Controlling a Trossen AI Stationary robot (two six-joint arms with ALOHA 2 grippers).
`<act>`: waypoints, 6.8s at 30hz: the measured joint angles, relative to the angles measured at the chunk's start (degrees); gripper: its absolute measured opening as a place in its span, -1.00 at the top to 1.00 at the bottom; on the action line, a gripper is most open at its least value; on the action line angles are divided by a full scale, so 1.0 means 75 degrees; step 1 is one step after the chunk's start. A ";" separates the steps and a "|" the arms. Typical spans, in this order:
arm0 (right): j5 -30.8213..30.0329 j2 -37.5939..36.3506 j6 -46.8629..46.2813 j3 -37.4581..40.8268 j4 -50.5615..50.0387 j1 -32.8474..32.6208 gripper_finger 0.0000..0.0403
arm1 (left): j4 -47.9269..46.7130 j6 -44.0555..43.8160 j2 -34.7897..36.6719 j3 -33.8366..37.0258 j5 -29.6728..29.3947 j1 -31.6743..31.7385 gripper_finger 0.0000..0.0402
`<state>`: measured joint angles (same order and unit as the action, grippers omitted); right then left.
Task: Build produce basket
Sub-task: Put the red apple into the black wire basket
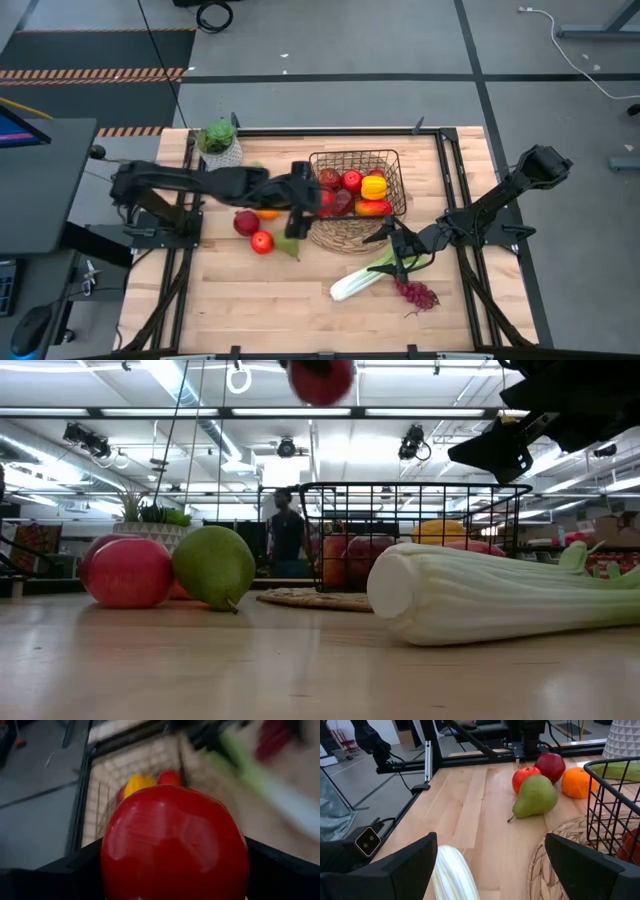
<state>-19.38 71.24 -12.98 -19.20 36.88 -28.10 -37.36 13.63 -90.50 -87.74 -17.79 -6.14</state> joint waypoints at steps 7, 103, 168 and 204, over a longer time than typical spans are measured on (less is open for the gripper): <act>0.0000 0.0000 -0.0001 0.0000 0.0035 0.0000 -0.85 | 0.0537 0.1219 -0.1102 -0.0009 -0.0112 0.0689 -0.75; 0.0554 0.0000 -0.0471 0.0152 0.0103 -0.0507 -0.85 | -0.2755 -0.2008 -0.0370 -0.0214 0.0265 0.0080 -0.96; 0.0337 0.0000 0.0153 0.0147 0.0656 -0.0487 -0.85 | -0.2337 -0.4109 0.0586 0.3655 0.0467 -0.1039 -0.77; 0.0338 0.0003 0.0144 0.0149 0.0562 -0.0487 -0.85 | 0.0289 -0.4365 0.2927 0.0723 0.1158 -0.1273 -0.77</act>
<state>-16.84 71.26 -11.90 -18.09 41.09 -31.75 -35.20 -19.11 -68.55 -82.32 -9.10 -15.69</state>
